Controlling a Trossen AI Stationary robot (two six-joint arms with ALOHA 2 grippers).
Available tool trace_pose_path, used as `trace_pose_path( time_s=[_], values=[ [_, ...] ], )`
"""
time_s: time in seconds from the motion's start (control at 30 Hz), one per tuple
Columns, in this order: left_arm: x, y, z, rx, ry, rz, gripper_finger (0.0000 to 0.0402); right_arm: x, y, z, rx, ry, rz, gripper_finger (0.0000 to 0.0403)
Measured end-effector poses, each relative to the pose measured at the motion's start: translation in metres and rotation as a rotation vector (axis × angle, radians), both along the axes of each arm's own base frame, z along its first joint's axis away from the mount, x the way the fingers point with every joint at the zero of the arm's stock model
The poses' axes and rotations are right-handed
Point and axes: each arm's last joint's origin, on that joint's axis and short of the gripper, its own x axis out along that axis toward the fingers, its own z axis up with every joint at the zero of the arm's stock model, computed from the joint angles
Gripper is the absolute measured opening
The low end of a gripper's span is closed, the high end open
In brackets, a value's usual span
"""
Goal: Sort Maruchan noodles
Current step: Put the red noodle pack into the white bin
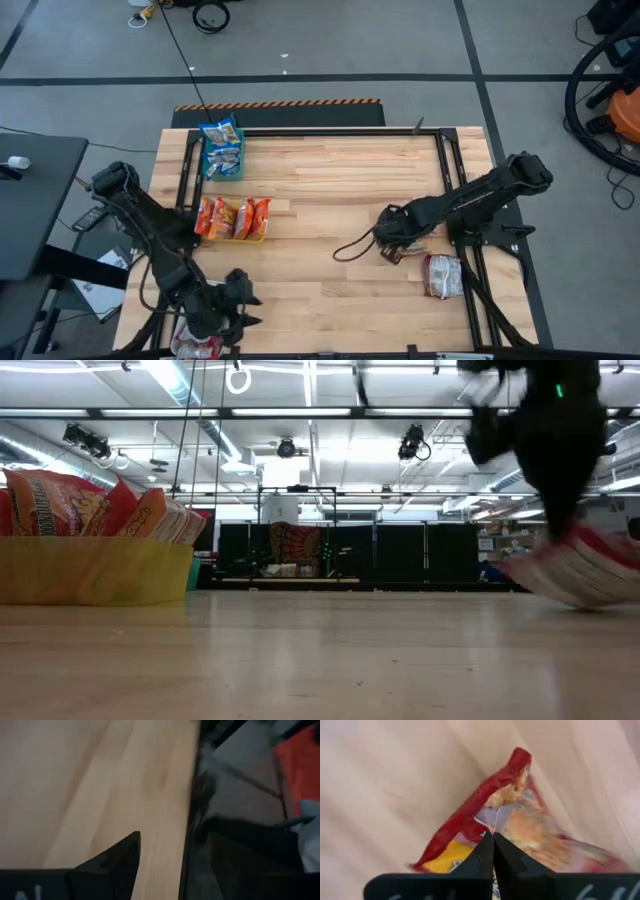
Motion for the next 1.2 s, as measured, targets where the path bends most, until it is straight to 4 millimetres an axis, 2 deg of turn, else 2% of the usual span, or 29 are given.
trace_pose_path(
  time_s=[0.1,0.17,0.3,0.37,0.53,0.8,0.93,1.03,1.2],
  values=[
    [0.019,-0.005,0.007,0.144,-0.217,-0.075,0.0231,0.022,0.022,0.028,0.002,-0.226,0.093,0.0006],
    [0.031,-0.007,0.006,0.309,-0.327,-0.121,0.0231,0.034,0.036,0.042,0.038,-0.384,0.157,0.0007],
    [0.057,-0.009,-0.015,0.625,-0.394,-0.172,0.0233,0.049,0.058,0.055,0.104,-0.627,0.279,0.0004],
    [0.072,-0.008,-0.029,0.692,-0.395,-0.183,0.0238,0.052,0.065,0.057,0.115,-0.684,0.325,0.0004],
    [0.106,-0.003,-0.065,0.86,-0.401,-0.213,0.0263,0.052,0.074,0.049,0.111,-0.679,0.392,0.0003],
    [0.151,0.017,-0.096,0.999,-0.493,-0.205,0.03,0.053,0.077,0.033,0.158,-0.651,0.421,0.0002],
    [0.173,0.028,-0.104,1.097,-0.493,-0.179,0.0304,0.058,0.081,0.024,0.216,-0.628,0.474,0.0003],
    [0.185,0.029,-0.104,1.09,-0.502,-0.173,0.0304,0.063,0.081,0.015,0.229,-0.605,0.48,0.0004],
    [0.195,0.027,-0.109,1.044,-0.541,-0.343,0.0305,0.068,0.084,0.013,0.225,-0.647,0.505,0.0004]
  ],
)
